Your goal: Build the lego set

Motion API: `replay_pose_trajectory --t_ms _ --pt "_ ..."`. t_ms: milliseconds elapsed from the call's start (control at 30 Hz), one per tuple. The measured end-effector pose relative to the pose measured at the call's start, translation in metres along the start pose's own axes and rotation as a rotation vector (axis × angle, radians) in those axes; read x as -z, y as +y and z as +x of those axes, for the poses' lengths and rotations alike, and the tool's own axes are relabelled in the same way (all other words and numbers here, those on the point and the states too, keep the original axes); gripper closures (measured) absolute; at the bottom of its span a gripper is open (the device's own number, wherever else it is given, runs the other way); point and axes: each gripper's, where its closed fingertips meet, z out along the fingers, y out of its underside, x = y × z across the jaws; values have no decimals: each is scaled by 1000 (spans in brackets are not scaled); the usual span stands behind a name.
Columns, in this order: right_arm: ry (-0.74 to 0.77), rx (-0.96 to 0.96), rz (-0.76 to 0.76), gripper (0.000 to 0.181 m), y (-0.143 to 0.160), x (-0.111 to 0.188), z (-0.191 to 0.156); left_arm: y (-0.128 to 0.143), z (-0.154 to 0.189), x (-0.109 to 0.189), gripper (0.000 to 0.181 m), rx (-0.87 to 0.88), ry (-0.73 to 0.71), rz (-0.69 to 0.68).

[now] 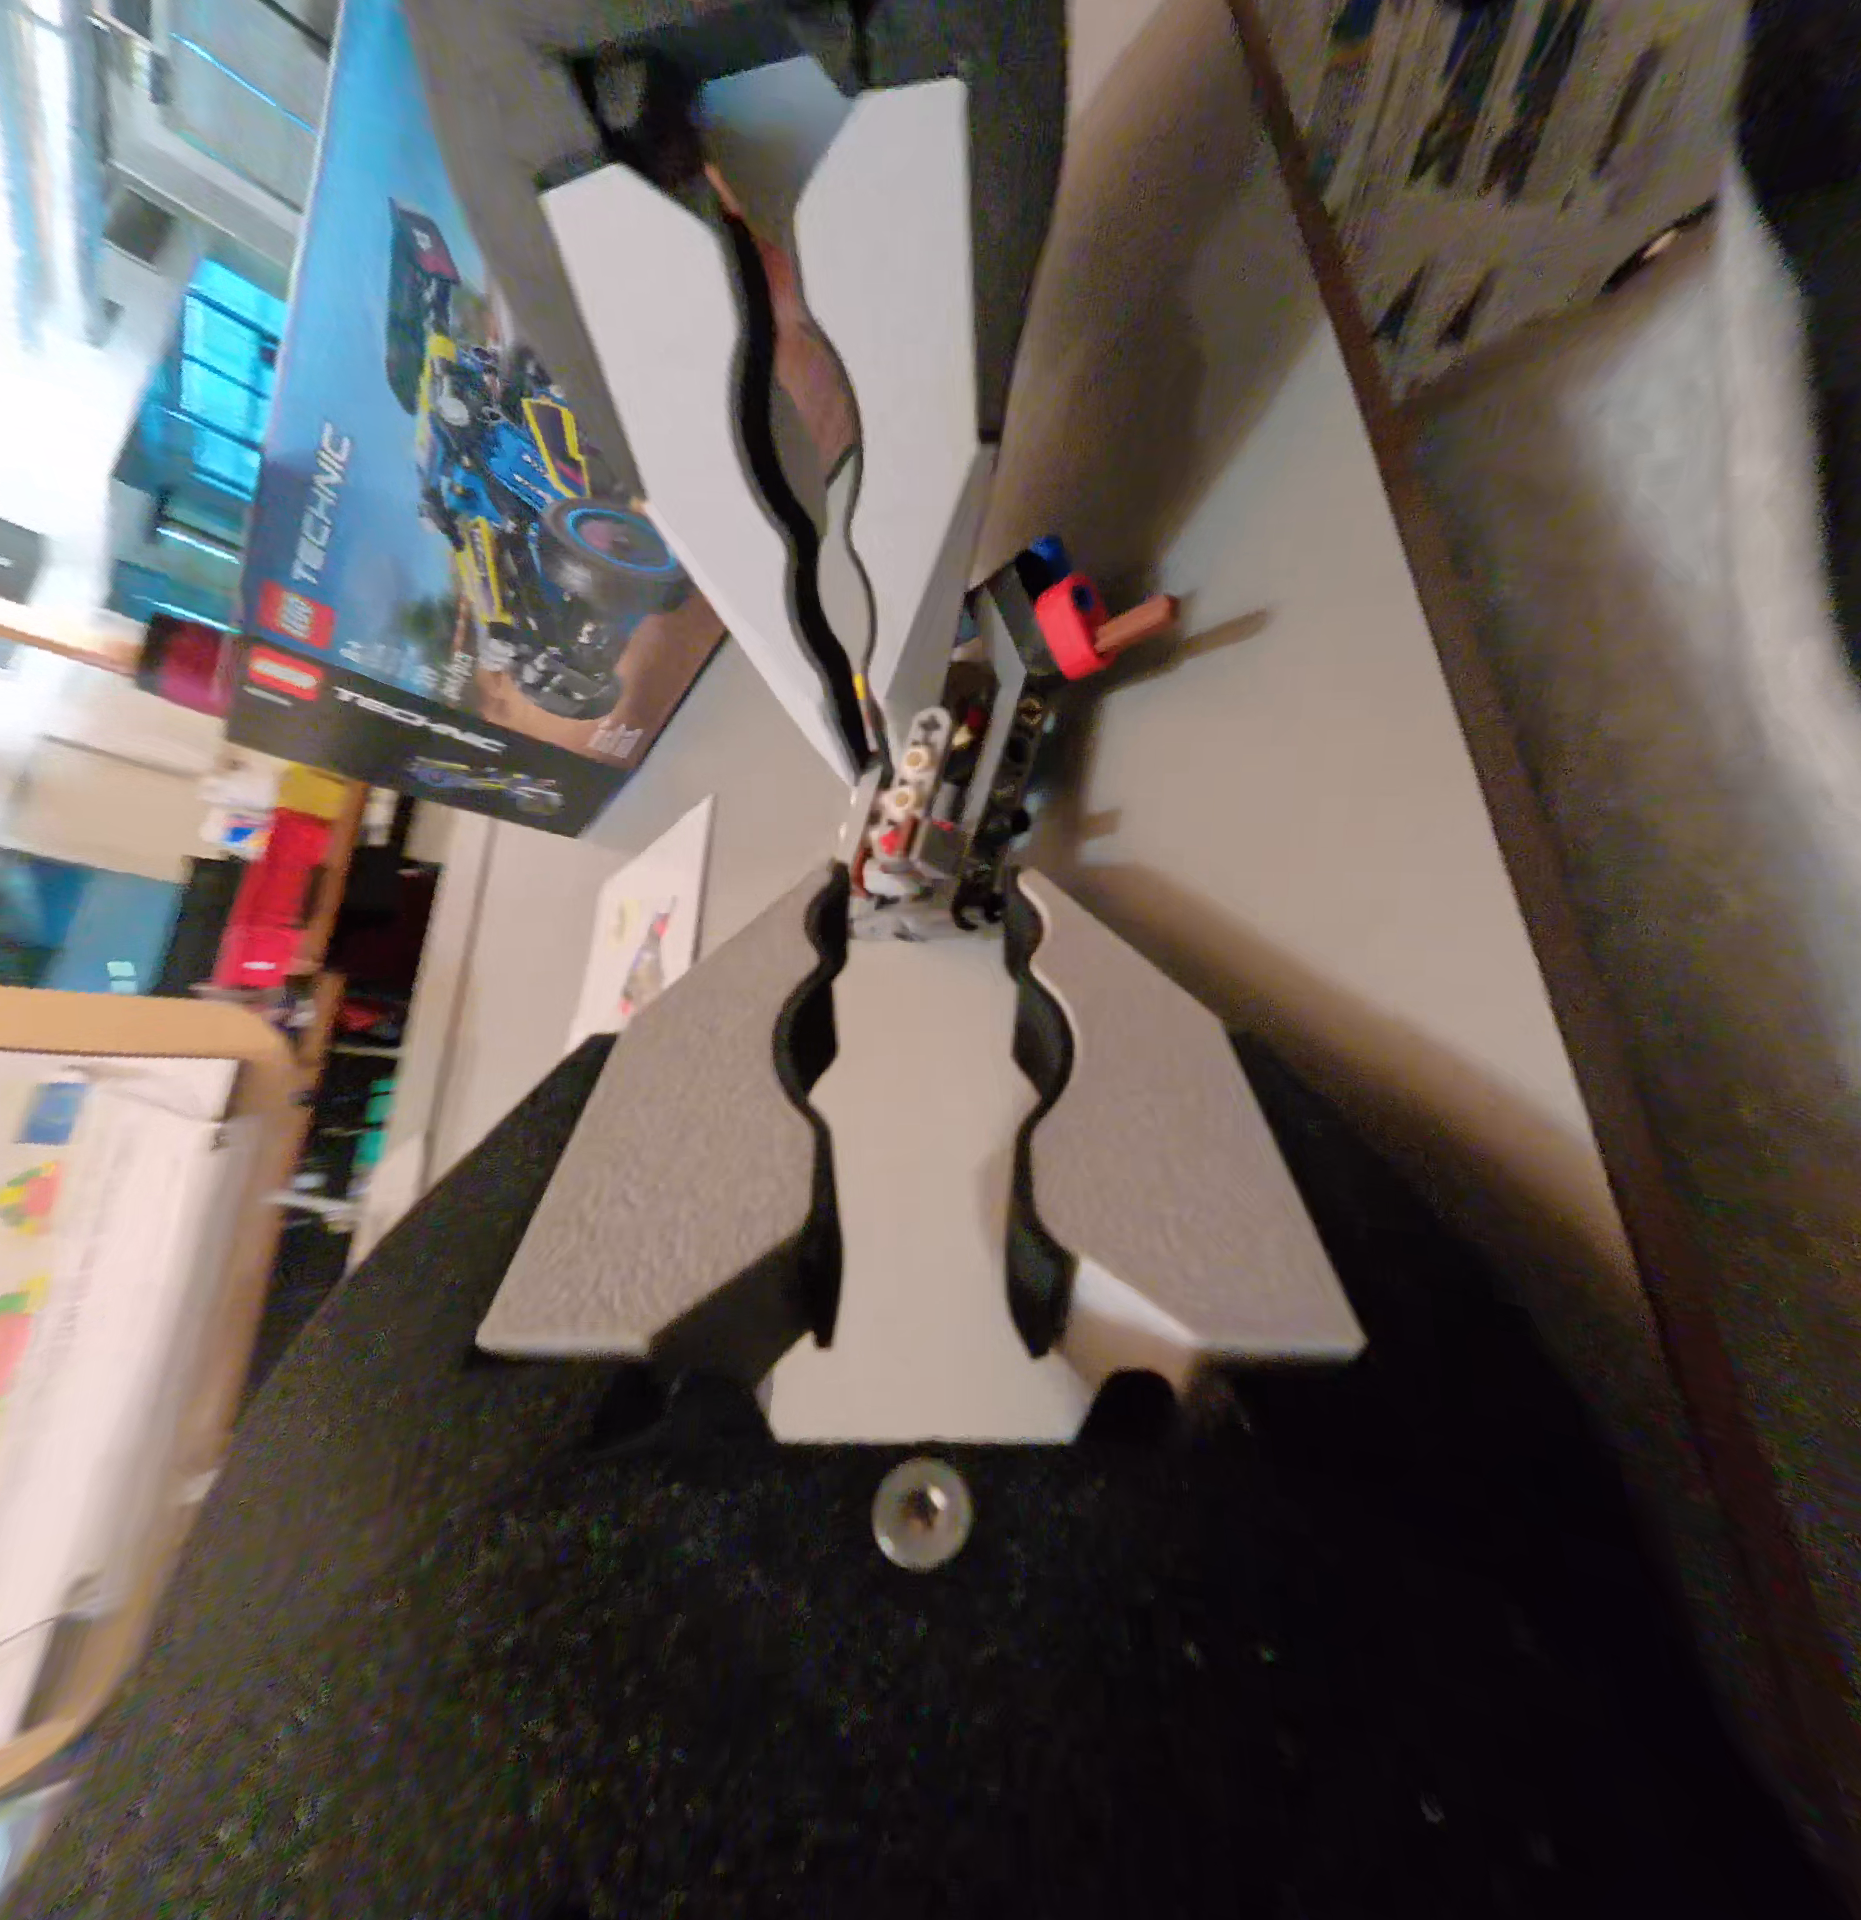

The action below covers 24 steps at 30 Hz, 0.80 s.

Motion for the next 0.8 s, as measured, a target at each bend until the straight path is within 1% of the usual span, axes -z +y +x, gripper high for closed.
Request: replay_pose_trajectory --t_ms 133,167,267,433,567,800 --pt "-1 -11 63 180 -9 -1 -6 -3 1 7 134 168 154 80" --pt "-5 -6 78 180 -11 -1 -7 -4 2 7 129 182 187 92" --pt "9 -9 80 180 -11 -2 -6 -1 3 8 138 161 213 110" --pt "23 -30 119 179 -12 -2 -7 -1 6 9 142 159 247 119" --pt "28 -30 127 179 -14 -3 -7 1 5 9 139 186 272 117" --pt "29 -54 153 179 -15 -4 -7 4 5 10 139 216 297 105"
